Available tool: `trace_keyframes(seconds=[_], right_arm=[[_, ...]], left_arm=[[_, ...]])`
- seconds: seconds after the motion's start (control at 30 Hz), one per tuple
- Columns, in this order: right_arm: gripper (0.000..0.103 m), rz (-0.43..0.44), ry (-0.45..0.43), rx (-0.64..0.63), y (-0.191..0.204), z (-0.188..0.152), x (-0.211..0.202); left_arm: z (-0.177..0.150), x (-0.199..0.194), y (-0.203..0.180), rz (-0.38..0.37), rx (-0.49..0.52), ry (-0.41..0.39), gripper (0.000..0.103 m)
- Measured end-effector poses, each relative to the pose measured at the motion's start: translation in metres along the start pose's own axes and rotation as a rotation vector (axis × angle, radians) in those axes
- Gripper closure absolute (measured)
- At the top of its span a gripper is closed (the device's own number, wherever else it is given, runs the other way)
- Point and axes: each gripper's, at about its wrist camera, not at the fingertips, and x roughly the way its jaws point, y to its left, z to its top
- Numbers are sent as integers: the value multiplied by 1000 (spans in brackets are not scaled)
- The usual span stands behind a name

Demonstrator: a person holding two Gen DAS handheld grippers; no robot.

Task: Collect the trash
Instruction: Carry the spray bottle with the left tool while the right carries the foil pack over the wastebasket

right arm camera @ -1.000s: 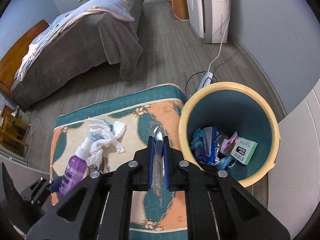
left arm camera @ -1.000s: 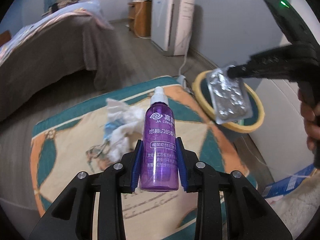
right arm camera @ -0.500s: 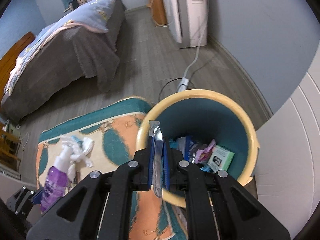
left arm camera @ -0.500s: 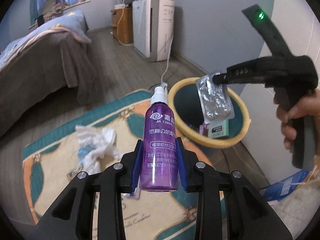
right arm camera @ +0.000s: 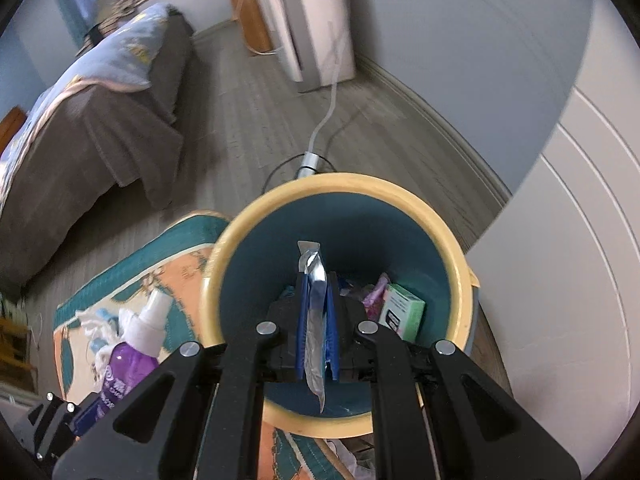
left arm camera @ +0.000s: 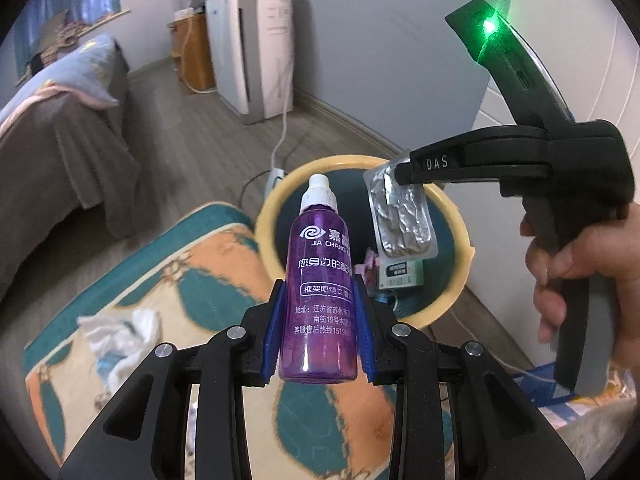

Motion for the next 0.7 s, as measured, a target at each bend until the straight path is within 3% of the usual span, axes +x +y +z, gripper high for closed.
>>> trace_keyframes(seconds=[0.27, 0.57, 0.63, 0.7], right_arm=[[94, -13, -22, 59, -11, 0, 0], [94, -32, -90, 113, -20, 3, -10], [85, -33, -96, 117, -20, 4, -11], [71, -39, -101, 113, -19, 4, -11]], left_arm=[[17, 37, -10, -17, 6, 48, 70], [35, 45, -14, 18, 39, -1, 69], [34, 43, -12, 24, 32, -20, 67], [32, 42, -10, 18, 21, -29, 51]])
